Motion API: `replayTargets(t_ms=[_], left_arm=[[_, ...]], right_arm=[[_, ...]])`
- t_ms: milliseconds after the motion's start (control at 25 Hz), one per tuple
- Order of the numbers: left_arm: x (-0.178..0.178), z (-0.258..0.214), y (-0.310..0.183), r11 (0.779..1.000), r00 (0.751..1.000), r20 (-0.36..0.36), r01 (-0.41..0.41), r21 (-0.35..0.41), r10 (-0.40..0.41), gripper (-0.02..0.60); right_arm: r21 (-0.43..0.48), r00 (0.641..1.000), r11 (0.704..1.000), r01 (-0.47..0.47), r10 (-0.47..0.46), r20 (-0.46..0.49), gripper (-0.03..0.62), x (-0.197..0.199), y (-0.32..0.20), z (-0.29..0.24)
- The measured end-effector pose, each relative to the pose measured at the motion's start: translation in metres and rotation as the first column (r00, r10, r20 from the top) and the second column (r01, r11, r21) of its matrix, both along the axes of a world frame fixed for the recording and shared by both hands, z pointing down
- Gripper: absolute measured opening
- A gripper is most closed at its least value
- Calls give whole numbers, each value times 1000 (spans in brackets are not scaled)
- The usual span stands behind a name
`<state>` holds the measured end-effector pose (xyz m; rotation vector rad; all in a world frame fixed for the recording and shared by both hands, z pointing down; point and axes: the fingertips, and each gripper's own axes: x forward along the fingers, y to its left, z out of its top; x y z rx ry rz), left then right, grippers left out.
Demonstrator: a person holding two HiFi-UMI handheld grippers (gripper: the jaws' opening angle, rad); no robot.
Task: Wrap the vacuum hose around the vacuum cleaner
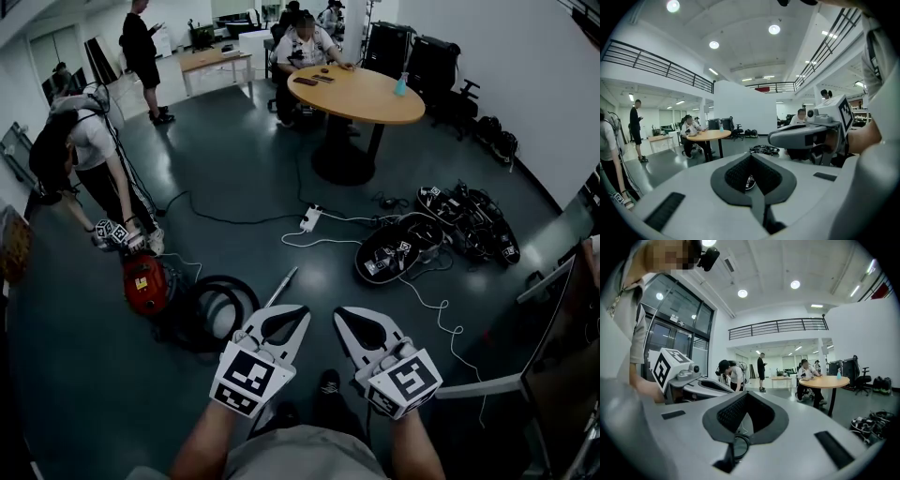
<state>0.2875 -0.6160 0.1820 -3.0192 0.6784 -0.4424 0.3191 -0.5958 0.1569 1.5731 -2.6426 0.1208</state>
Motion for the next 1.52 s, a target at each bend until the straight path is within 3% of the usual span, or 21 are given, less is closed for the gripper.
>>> replayTargets(t_ms=[400, 1520], left_arm=[[-5, -16, 22, 999, 1000, -14, 15, 40, -14, 8], [-4, -16, 17, 999, 999, -35, 18, 31, -17, 8]], right_arm=[[47, 1000, 999, 15, -15, -9, 5, -11, 19, -16], [74, 1000, 997, -15, 16, -8, 5, -4, 12, -29]])
